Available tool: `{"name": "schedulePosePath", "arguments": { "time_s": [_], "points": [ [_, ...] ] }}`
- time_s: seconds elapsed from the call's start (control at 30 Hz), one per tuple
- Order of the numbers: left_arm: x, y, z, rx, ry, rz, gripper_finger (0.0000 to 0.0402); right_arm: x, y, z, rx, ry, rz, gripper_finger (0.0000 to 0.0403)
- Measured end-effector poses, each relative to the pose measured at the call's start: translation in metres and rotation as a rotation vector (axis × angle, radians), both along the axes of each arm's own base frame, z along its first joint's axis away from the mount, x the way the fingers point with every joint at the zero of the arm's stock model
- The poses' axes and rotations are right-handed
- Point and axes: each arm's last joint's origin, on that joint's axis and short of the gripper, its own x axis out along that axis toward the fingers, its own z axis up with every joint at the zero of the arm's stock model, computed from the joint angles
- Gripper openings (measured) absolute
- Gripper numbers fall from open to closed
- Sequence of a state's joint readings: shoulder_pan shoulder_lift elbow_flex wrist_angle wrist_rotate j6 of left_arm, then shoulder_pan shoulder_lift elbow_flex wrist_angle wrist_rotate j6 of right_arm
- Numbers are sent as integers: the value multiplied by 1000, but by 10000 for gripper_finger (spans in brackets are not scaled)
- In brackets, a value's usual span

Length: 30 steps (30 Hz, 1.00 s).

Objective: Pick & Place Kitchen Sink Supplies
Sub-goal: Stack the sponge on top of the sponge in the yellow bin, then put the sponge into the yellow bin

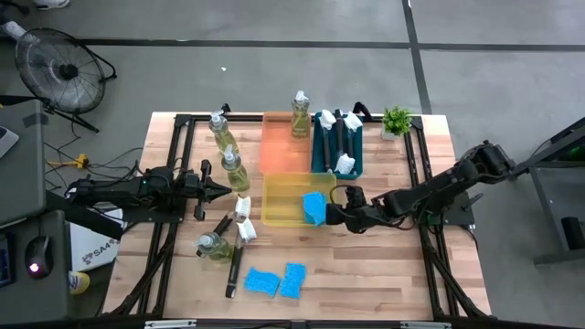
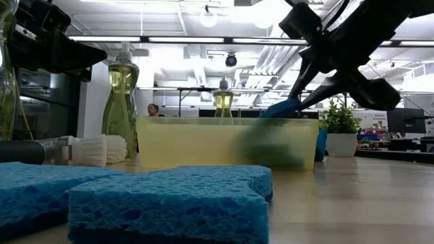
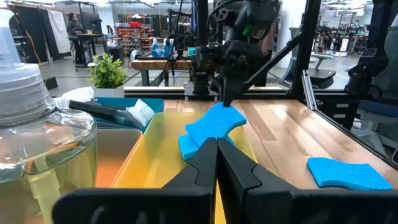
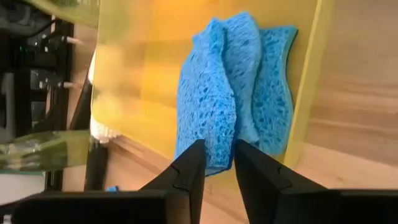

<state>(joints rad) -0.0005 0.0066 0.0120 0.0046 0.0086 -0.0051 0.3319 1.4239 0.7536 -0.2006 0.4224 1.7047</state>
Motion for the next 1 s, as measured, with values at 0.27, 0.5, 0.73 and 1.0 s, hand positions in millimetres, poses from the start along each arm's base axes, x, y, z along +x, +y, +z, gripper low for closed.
{"name": "schedulePosePath", "arguments": {
  "time_s": [0.27, 0.5, 0.73, 1.0],
  "points": [
    [0, 0, 0, 0, 0, 0, 1, 4, -15, 1, -34, -4, -53, 98],
    [0, 0, 0, 0, 0, 0, 1, 9, -25, 3, -66, -29, -73, 99],
    [0, 0, 0, 0, 0, 1, 1, 9, -27, 3, -92, -17, -56, 99],
    [0, 0, 0, 0, 0, 0, 1, 10, -19, 8, -111, -28, 31, 99]
  ]
}}
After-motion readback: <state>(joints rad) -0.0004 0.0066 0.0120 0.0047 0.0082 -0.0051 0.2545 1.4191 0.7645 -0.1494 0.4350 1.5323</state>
